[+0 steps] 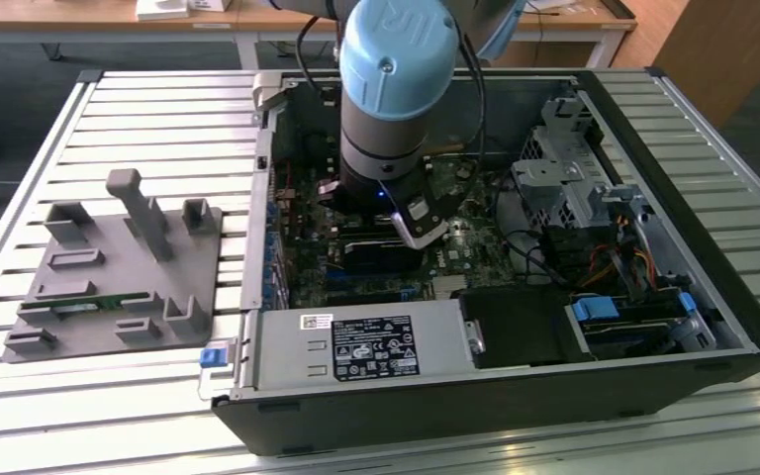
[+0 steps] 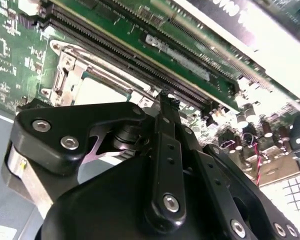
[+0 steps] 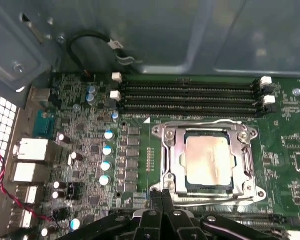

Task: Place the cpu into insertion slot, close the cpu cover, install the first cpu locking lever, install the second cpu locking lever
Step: 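Install the second cpu locking lever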

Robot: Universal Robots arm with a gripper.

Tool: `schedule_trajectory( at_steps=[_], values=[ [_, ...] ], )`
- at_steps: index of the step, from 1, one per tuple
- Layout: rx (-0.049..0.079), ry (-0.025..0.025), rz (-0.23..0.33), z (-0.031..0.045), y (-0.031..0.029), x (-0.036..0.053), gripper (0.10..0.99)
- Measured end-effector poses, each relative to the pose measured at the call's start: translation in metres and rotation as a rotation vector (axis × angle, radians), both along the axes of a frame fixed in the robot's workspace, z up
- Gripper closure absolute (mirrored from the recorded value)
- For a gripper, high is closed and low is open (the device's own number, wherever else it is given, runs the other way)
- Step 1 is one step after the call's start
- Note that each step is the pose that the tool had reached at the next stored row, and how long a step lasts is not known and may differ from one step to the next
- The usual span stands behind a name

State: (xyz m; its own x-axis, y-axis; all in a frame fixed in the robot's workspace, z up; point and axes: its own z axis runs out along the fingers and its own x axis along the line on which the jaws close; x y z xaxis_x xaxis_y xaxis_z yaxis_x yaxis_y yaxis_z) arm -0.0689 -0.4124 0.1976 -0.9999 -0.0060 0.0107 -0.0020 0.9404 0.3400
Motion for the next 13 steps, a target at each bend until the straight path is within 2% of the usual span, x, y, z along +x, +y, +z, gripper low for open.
schedule_trajectory(
  at_steps=[5,13],
  values=[
    [0.016,-0.0001,0.000,-0.0025,-0.0002,-0.0002,0.980],
    [0.028,-0.0003,0.000,-0.0063,-0.0008,-0.0009,0.980]
  ],
)
